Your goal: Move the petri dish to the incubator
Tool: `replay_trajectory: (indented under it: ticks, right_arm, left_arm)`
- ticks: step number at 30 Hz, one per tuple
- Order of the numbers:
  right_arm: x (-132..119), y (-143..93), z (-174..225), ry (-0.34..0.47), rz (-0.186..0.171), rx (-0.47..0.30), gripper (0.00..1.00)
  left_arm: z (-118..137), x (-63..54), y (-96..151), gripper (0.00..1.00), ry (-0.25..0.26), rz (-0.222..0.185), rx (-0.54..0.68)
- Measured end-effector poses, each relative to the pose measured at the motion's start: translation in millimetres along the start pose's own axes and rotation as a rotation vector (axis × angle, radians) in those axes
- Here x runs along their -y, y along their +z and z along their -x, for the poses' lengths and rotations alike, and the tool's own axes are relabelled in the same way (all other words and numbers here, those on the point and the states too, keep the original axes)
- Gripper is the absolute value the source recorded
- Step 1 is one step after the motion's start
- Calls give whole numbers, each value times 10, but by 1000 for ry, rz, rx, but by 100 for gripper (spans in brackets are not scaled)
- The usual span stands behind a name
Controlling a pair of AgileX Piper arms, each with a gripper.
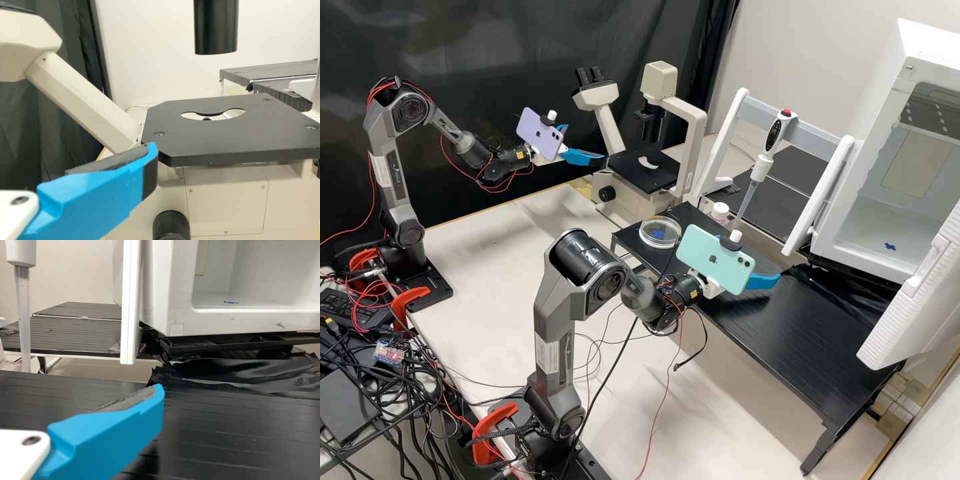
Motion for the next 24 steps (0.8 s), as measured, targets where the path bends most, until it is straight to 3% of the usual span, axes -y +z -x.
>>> replay_trajectory:
  ticks: [14, 19, 24]
  right_arm:
    - [-3, -3, 170, 1, -3, -1, 100]
    - [-27, -124, 355, 34, -30, -71, 100]
    - [42, -296, 568, 26, -27, -171, 100]
  left_arm:
    - [0, 0, 0, 100, 0, 0, 0]
    - [0, 0, 0, 100, 0, 0, 0]
    - [0, 0, 0, 100, 0, 0, 0]
